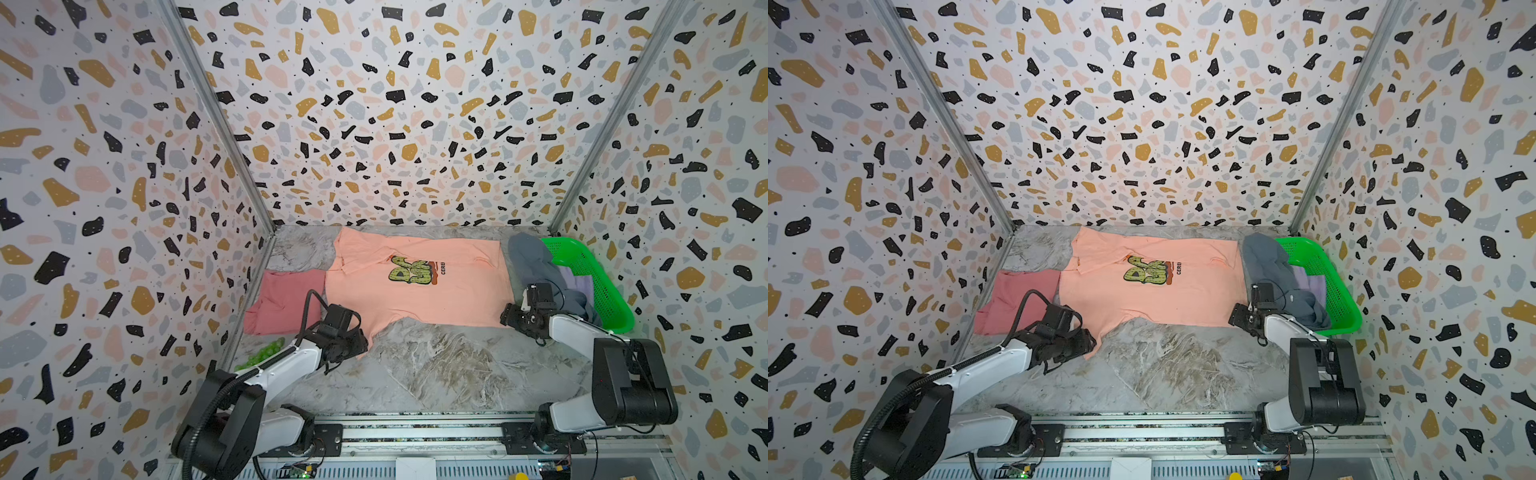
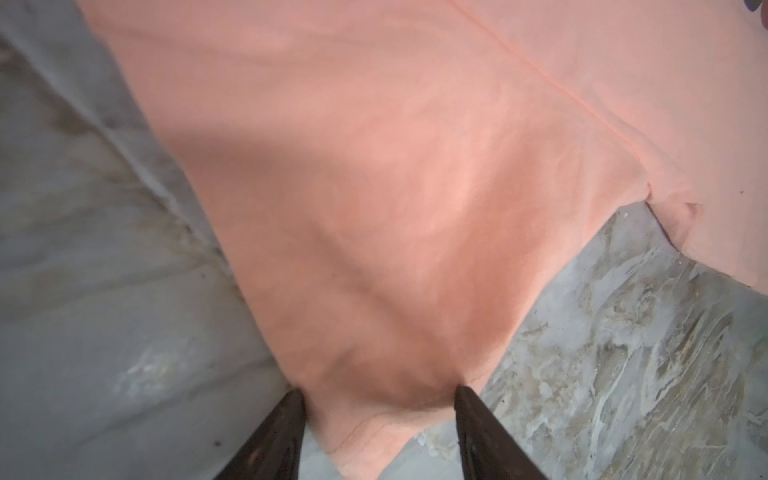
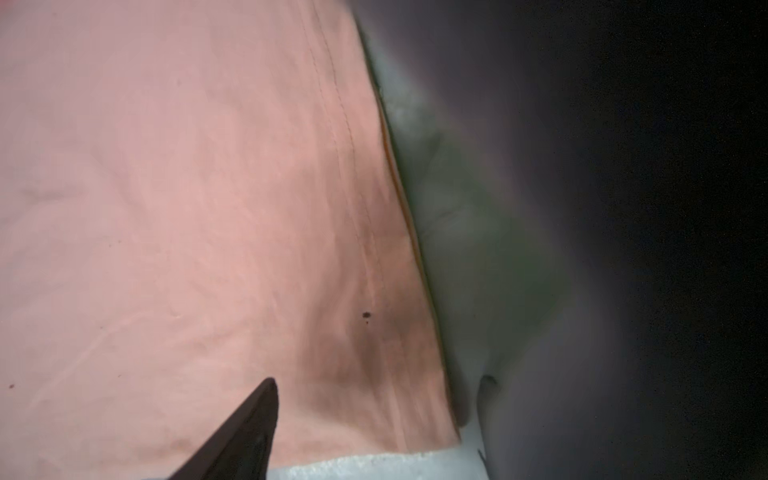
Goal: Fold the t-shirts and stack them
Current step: 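Pinch the near hem corners with the left and right grippers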
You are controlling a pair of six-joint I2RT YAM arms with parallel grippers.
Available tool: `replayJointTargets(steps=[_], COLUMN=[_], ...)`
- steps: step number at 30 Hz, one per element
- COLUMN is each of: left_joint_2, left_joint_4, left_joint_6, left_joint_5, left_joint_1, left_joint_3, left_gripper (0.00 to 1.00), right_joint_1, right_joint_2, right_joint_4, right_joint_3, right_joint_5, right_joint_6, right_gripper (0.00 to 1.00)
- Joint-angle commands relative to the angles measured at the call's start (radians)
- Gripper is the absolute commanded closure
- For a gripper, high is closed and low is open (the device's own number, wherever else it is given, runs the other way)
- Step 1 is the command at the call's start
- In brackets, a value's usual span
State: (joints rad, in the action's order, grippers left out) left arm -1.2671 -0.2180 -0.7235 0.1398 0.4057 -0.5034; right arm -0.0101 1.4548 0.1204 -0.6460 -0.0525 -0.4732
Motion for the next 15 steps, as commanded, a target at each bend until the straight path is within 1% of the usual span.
replayJointTargets(steps=[1,2,3,4,5,7,8,9,10,11,15], left_joint_2=[-0.058,-0.065,-0.072,-0.075,-0.073,-0.06,-0.051,-0.041,-0.025,-0.009,0.089], left_joint_4=[-0.048,-0.049,-0.054,-0.059,-0.064,-0.076,-0.081,-0.091,-0.108,-0.129,-0.243], left_joint_6=[-0.016,-0.014,-0.014,-0.013,-0.01,-0.009,-0.008,-0.006,-0.006,-0.002,-0.004], left_joint_5=[-0.033,-0.044,-0.06,-0.077,-0.092,-0.118,-0.125,-0.134,-0.144,-0.158,-0.203], left_joint_1=[0.029,0.034,0.036,0.035,0.036,0.035,0.036,0.035,0.035,0.036,0.036], left_joint_3=[0.002,-0.004,-0.01,-0.014,-0.023,-0.04,-0.047,-0.056,-0.065,-0.071,-0.084], left_gripper=[0.47,0.51,0.58,0.66,0.7,0.8,0.84,0.89,0.95,1.0,1.0], right_joint_1=[-0.014,-0.019,-0.024,-0.032,-0.04,-0.064,-0.072,-0.082,-0.088,-0.092,-0.096], right_joint_2=[0.023,0.023,0.024,0.025,0.027,0.027,0.024,0.016,0.001,-0.016,-0.114], right_joint_4=[0.053,0.054,0.05,0.047,0.046,0.054,0.061,0.07,0.079,0.089,0.148], right_joint_3=[0.042,0.047,0.053,0.058,0.06,0.052,0.044,0.037,0.029,0.023,0.002], right_joint_5=[0.039,0.041,0.035,0.034,0.035,0.026,0.021,0.015,0.013,0.011,0.002], right_joint_6=[-0.041,-0.047,-0.048,-0.051,-0.051,-0.052,-0.053,-0.053,-0.054,-0.056,-0.044], right_gripper=[0.26,0.27,0.29,0.33,0.39,0.65,0.75,0.83,0.88,0.91,1.0])
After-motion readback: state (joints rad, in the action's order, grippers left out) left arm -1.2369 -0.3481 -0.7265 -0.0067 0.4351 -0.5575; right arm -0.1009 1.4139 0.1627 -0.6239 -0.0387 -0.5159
